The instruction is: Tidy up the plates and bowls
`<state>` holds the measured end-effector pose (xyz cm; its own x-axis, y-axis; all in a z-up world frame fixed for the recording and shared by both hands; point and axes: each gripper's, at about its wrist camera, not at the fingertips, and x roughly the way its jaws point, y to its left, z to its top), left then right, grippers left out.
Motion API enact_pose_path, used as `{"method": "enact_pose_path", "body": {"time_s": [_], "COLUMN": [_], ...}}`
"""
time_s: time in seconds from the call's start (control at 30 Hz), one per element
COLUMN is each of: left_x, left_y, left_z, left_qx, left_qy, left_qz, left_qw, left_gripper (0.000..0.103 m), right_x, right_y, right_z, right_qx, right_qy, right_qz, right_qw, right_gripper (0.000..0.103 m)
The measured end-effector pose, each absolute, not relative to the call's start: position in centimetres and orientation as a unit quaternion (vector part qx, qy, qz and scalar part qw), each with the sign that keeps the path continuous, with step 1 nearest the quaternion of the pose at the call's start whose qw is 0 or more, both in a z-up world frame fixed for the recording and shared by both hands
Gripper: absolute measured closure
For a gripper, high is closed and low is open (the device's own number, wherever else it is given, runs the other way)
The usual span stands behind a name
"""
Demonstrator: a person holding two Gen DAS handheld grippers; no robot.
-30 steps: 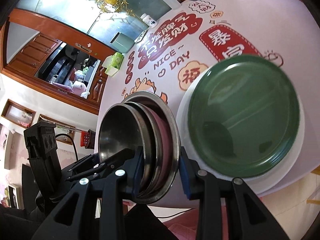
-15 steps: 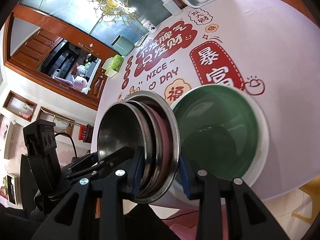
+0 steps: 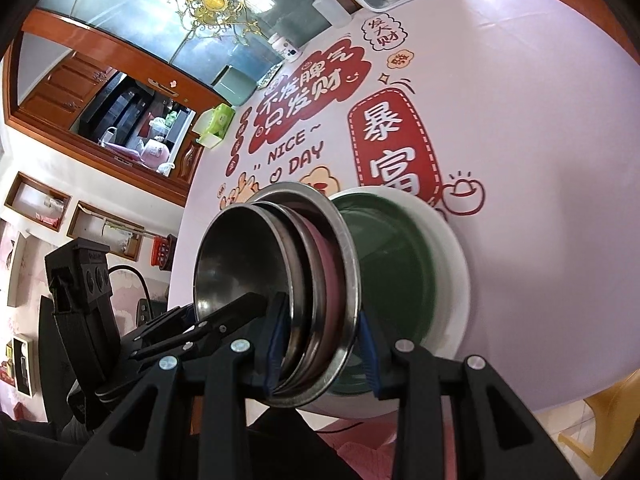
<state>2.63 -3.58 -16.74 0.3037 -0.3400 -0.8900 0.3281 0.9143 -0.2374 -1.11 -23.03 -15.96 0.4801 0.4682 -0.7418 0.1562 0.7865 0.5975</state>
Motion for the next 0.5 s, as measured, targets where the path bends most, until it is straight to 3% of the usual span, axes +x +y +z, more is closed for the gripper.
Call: {"method": "enact_pose_path", "body": {"time_s": [0.5], "left_x": [2.6], "left_y": [-6.4], "left_z": [-18.7], "left_qx": [-0.001], "left_qy": [0.583], "left_qz": [-0.167], "left_qw": [0.795], "left_gripper": [0.055], "right_x": [-0.4], "right_y": [-26.0], "right_z": [-19.0], "right_qx": [0.32], "right_qy": [0.535], "right_qz": [0.127], "right_qw": [0.771], "right_gripper": [0.07]}}
